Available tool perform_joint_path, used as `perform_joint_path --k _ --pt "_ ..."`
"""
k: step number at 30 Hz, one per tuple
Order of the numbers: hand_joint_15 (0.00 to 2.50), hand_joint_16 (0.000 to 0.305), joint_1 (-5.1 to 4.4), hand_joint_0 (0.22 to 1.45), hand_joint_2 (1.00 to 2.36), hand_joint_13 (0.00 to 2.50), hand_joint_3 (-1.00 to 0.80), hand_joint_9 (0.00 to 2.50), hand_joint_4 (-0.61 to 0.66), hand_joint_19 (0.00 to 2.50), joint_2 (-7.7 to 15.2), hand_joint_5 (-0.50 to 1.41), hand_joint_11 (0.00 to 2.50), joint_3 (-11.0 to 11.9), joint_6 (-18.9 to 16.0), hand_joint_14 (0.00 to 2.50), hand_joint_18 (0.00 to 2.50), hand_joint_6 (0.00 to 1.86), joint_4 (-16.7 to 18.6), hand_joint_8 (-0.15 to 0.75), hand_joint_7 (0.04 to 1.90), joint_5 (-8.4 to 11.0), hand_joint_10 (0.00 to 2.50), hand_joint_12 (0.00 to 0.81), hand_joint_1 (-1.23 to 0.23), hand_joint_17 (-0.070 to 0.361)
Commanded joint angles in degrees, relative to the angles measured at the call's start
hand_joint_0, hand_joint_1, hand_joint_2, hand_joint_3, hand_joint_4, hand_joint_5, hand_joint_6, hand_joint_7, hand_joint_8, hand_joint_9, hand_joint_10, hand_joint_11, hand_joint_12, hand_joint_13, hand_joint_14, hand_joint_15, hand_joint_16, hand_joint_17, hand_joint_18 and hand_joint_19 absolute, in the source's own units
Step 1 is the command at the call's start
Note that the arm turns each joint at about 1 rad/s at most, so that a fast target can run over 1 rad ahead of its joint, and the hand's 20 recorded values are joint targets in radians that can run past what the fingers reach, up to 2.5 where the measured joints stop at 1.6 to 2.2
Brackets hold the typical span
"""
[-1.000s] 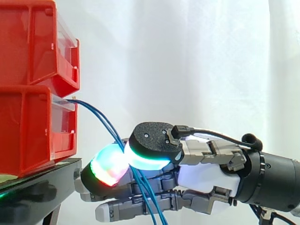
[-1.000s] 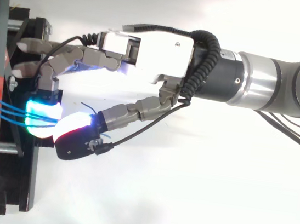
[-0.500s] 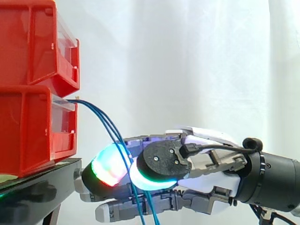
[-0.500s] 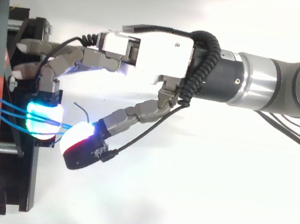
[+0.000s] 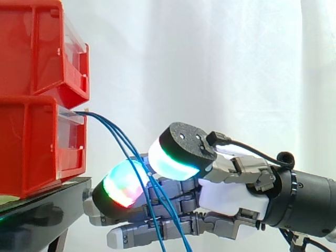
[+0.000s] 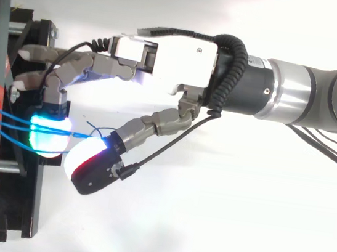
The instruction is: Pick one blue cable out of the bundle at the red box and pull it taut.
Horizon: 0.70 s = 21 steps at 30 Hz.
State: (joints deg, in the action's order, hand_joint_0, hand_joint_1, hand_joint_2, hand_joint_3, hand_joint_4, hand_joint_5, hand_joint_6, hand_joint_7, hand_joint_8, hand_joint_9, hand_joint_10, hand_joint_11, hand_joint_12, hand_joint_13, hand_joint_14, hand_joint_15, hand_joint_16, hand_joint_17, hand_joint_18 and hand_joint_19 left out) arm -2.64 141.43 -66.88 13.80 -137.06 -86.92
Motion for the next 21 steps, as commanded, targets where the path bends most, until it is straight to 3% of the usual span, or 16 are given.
perform_joint_path --k 1,11,21 --pt "0.00 0.061 0.00 0.61 1.01 0.18 -0.42 0.41 0.25 0.12 0.1 -0.16 0.00 0.0 0.0 0.00 0.33 0.85 0.0 0.313 0.91 0.00 0.00 0.367 -0.68 0.137" --pt "0.00 0.061 0.00 0.62 1.02 0.21 -0.21 0.44 0.22 0.12 0.0 -0.15 0.00 0.0 0.0 0.00 0.37 0.89 0.0 0.320 0.95 0.00 0.00 0.365 -0.77 0.136" --pt "0.00 0.060 0.00 0.69 1.01 0.22 -0.33 0.44 0.18 0.10 0.0 -0.16 0.01 0.0 0.0 0.00 0.39 0.89 0.0 0.316 0.92 0.18 0.00 0.362 -0.93 0.135"
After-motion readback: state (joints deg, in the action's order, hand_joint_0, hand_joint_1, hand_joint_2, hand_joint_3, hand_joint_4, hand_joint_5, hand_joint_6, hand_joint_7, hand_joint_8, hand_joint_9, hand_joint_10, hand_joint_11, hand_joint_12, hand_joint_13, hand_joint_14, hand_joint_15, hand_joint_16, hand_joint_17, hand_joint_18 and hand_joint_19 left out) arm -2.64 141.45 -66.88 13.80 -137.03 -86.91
